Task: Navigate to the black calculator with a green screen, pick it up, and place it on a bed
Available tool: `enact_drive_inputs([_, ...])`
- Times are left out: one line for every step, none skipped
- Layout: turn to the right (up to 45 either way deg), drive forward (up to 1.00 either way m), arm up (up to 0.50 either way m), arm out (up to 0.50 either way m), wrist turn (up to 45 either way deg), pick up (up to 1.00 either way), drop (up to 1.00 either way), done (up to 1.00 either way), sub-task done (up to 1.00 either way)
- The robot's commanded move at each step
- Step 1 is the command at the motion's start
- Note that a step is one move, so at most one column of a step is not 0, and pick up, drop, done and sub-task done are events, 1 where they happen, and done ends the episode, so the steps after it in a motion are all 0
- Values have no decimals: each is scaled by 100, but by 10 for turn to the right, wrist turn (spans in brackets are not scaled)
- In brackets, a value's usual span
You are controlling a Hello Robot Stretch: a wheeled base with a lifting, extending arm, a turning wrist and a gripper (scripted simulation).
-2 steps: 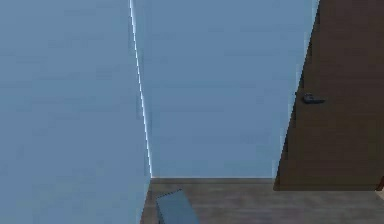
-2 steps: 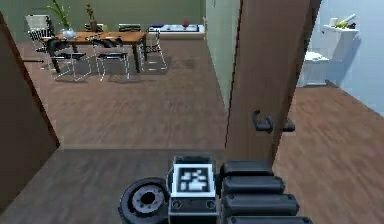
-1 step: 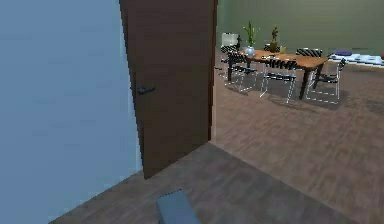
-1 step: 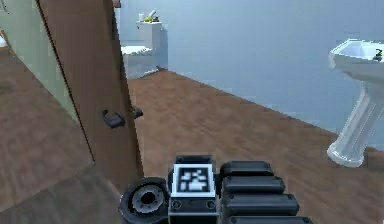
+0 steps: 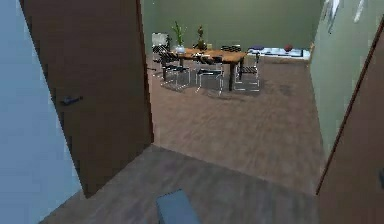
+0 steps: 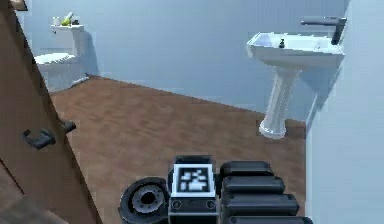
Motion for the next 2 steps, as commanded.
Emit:
enact_drive_inputs([0,20,0,0,0,0,0,0,0])
enact_drive_inputs([0,100,0,0,0,0,0,0,0])
